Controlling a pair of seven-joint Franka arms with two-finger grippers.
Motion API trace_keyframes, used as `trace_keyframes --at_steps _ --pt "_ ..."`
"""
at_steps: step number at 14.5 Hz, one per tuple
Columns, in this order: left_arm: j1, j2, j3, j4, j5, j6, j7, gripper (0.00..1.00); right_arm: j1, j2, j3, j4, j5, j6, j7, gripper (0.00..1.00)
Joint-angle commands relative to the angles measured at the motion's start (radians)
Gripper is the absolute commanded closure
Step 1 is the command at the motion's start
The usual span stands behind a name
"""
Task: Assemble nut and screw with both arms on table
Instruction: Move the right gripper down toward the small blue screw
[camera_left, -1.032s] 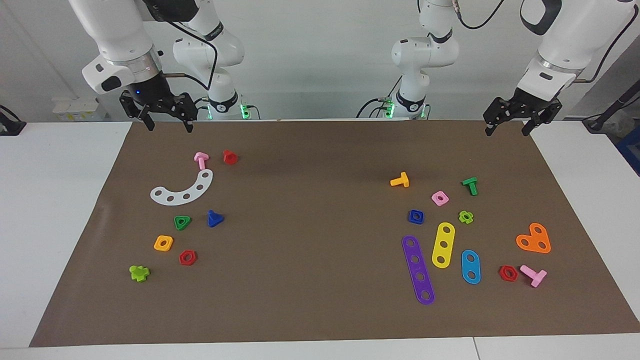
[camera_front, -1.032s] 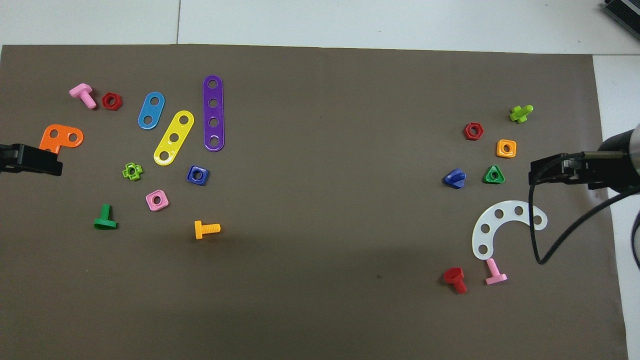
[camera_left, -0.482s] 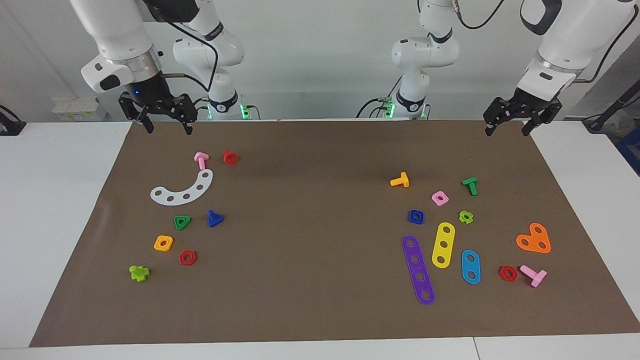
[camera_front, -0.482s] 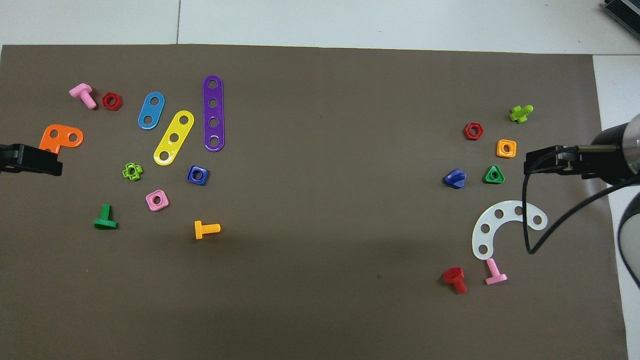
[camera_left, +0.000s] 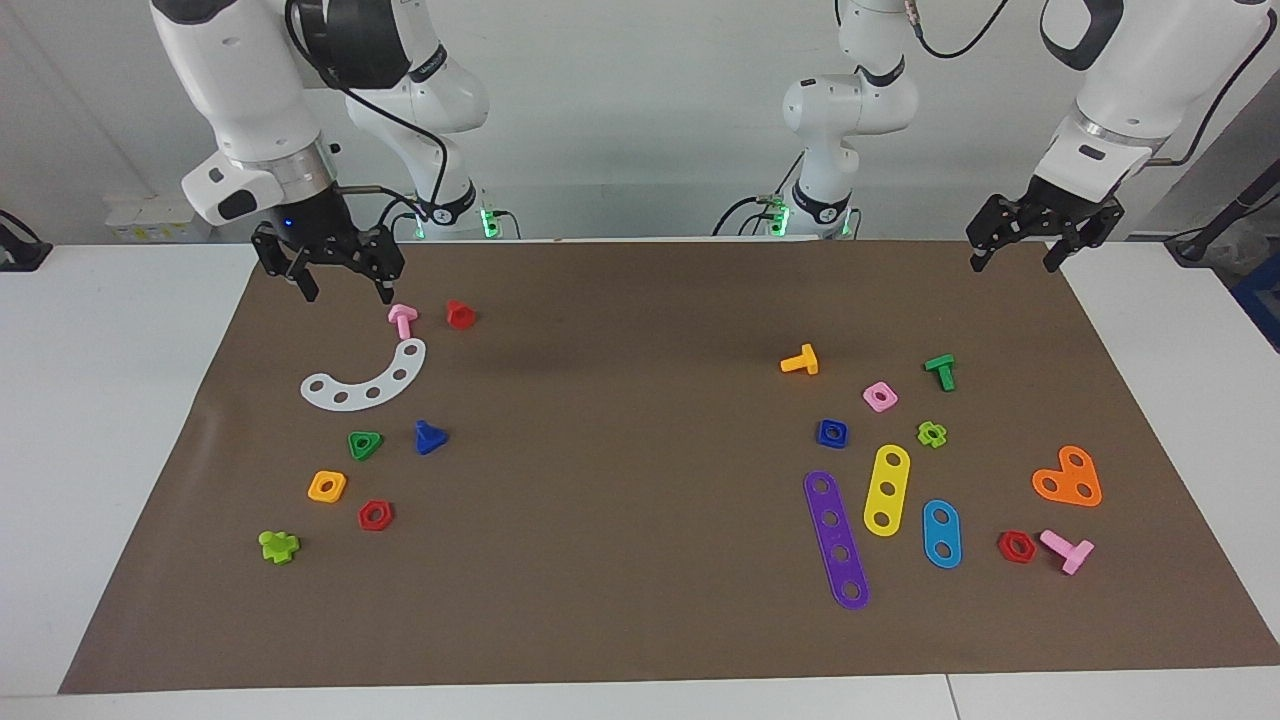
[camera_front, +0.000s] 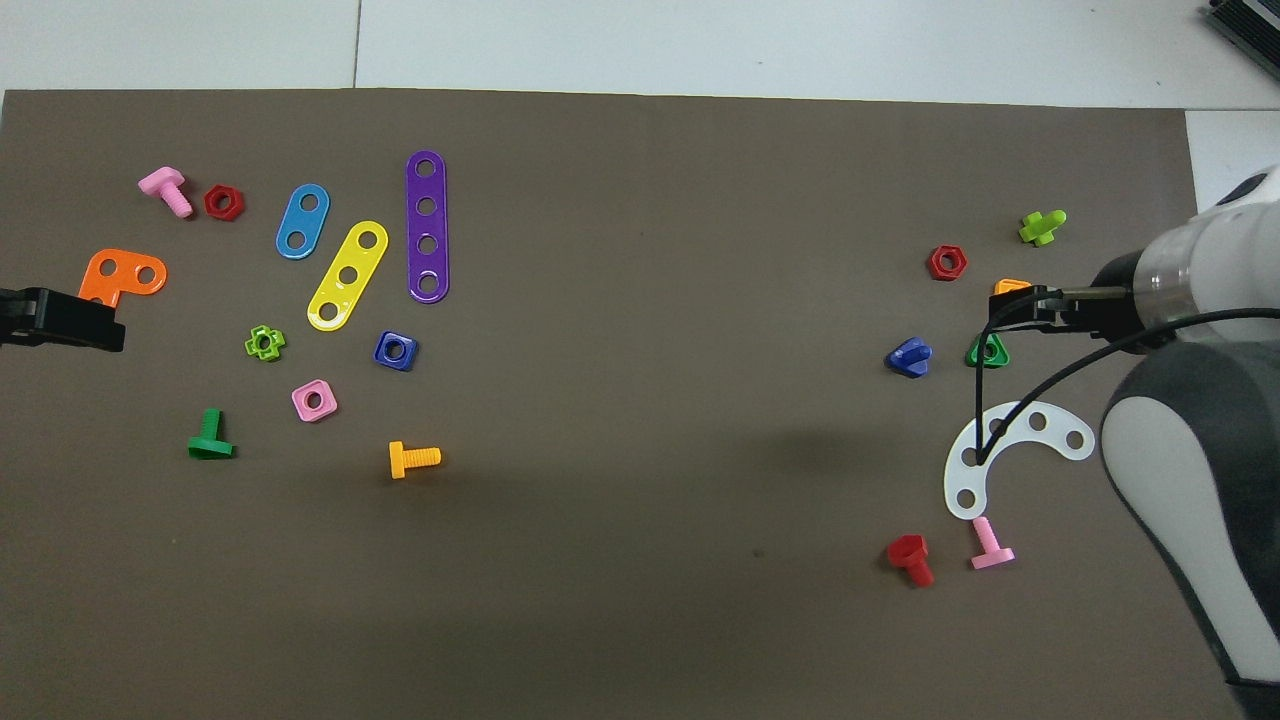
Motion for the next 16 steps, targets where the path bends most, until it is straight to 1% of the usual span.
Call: trace_keyframes --at_steps 1,6,9,11,13,16 --pt "0.004 -0.019 -0.003 -0.017 0.020 -0.006 0.002 0.00 -0.011 0.035 0.003 -0.054 0.031 0.093 -0.044 0.01" --pt "0.004 -0.019 -0.003 -0.017 0.020 -0.006 0.002 0.00 0.013 0.129 0.004 -0.142 0.031 0.271 -0.059 0.01" --pt "0.004 -0.019 -0.003 -0.017 0.020 -0.006 0.002 0.00 0.015 0.167 0.004 -0.191 0.029 0.353 -0.071 0.01" --pt "0.004 -0.019 -0.003 -0.017 0.020 -0.006 0.002 0.00 0.013 0.179 0.004 -0.232 0.029 0.406 -0.123 0.04" --pt "0.004 -0.019 -0.003 -0.017 0.020 -0.006 0.002 0.00 0.013 0.186 0.004 -0.268 0.029 0.449 -0.133 0.05" --pt "0.004 -0.019 -0.003 -0.017 0.020 -0.006 0.002 0.00 0.012 0.205 0.004 -0.291 0.029 0.502 -0.147 0.08"
